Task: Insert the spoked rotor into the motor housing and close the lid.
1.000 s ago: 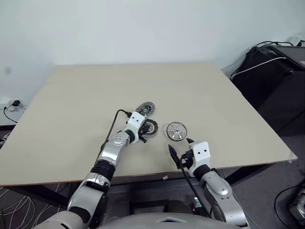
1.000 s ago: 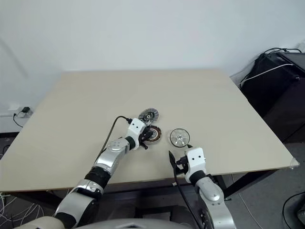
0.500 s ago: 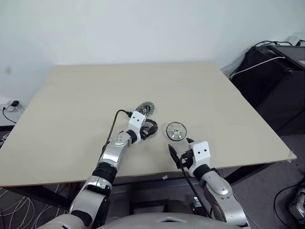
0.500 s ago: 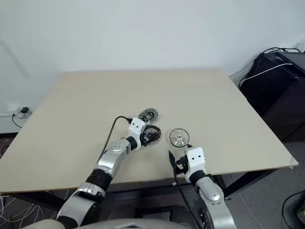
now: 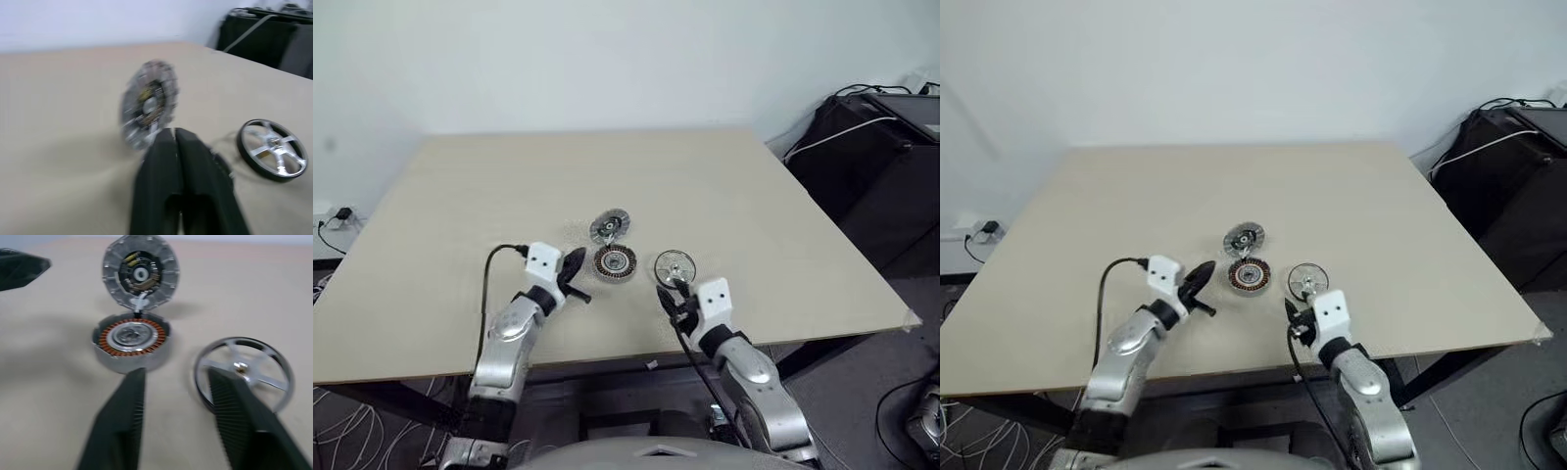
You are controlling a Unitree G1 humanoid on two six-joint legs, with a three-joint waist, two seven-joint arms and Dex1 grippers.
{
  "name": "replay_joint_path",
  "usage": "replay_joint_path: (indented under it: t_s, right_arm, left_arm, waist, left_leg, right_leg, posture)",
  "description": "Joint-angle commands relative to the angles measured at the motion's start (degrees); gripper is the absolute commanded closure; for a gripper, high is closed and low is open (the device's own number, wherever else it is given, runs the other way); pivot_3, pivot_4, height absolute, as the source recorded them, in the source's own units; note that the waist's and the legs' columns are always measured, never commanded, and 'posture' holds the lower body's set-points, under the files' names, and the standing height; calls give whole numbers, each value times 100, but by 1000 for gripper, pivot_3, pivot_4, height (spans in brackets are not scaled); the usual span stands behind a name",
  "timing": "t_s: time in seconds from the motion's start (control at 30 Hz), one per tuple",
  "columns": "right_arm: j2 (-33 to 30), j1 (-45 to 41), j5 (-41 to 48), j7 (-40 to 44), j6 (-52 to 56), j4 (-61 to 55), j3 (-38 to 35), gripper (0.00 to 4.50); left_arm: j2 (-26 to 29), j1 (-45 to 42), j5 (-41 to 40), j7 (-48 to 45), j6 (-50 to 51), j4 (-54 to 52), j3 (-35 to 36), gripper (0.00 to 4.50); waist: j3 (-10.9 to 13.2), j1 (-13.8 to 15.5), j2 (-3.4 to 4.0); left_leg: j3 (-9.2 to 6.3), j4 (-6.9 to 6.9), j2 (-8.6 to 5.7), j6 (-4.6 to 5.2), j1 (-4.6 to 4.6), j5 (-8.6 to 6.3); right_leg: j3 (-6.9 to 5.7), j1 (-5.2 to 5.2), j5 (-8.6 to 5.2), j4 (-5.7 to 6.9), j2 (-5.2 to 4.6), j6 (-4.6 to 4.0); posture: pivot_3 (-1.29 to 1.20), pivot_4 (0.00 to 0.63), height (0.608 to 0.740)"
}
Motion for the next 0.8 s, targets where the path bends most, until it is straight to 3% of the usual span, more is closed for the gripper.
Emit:
replay_joint_path:
  t_s: [0.03, 0.13, 0.47, 0.8]
  right_arm:
    - [49, -465, -102, 69, 205, 266, 211, 3547]
    - [67, -941, -245, 131, 393, 636, 391, 4468]
    - [183, -2220, -465, 243, 809, 1736, 630, 4468]
    - [435, -3041, -732, 167, 938, 2612, 703, 4468]
  left_arm:
    - [154, 307, -68, 1, -320, -289, 167, 4500]
    - [184, 672, -188, -90, -525, -430, 236, 4500]
    - [20, 1670, -108, -54, -919, -901, -220, 4500]
    - [24, 1899, -147, -56, -942, -1074, -556, 4500]
  waist:
    - [0, -6, 1]
    - [2, 13, -1]
    - [3, -15, 3]
    - [9, -65, 12]
  left_leg:
    - [0, -1, 0, 0, 0, 0]
    - [0, -1, -3, 0, -4, 0]
    - [3, -10, -9, 0, -8, -1]
    - [5, -18, -10, 1, -10, 0]
  right_leg:
    - [0, 0, 0, 0, 0, 0]
    - [-3, -3, 0, -4, -4, -1]
    - [-1, -12, -1, -3, -20, -3]
    - [-2, -18, -3, -3, -15, -7]
  posture:
    - [0, 0, 740]
    - [0, 0, 740]
    - [0, 0, 740]
    - [0, 0, 740]
